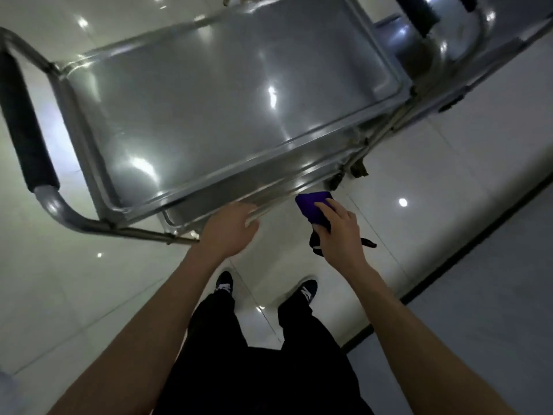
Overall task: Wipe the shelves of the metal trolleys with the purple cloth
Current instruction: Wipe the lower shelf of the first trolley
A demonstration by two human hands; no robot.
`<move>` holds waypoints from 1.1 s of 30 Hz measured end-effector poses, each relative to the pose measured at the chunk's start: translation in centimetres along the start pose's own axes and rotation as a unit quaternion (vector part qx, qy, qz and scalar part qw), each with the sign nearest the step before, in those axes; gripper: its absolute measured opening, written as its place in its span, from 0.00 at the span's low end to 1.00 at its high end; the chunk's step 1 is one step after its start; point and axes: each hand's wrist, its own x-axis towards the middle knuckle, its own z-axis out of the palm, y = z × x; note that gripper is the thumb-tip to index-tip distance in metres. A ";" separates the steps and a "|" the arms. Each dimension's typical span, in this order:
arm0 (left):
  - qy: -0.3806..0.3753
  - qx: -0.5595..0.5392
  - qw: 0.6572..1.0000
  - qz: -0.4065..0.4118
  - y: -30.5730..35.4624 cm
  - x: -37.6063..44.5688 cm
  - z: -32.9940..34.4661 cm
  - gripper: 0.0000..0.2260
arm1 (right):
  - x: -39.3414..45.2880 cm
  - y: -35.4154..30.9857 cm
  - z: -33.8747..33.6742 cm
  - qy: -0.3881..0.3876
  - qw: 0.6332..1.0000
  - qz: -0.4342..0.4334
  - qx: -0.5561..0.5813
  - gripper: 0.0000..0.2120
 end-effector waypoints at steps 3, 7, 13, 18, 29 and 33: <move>0.037 -0.035 0.998 -0.046 -0.9 -1.6 1.2 0.22 | 2.2 -0.3 0.8 -0.034 0.999 -0.039 -0.015 0.23; 0.073 -0.063 0.990 -0.101 -3.3 -2.5 2.3 0.21 | 4.1 -1.9 3.5 -0.075 0.992 -0.089 -0.043 0.24; 0.094 -0.090 0.981 -0.147 -8.1 -2.0 4.8 0.21 | 6.4 -3.4 9.2 -0.110 0.982 -0.139 -0.063 0.23; 0.110 -0.089 0.972 -0.189 -10.5 -2.8 7.6 0.21 | 8.9 -2.6 12.5 -0.140 0.972 -0.173 -0.078 0.23; 0.163 -0.055 0.961 -0.218 -11.2 0.1 11.4 0.20 | 14.3 0.1 16.5 -0.130 0.964 -0.222 -0.066 0.23; 0.177 -0.038 0.966 -0.182 -13.9 4.5 12.5 0.19 | 17.0 0.1 19.9 -0.106 0.966 -0.234 -0.036 0.23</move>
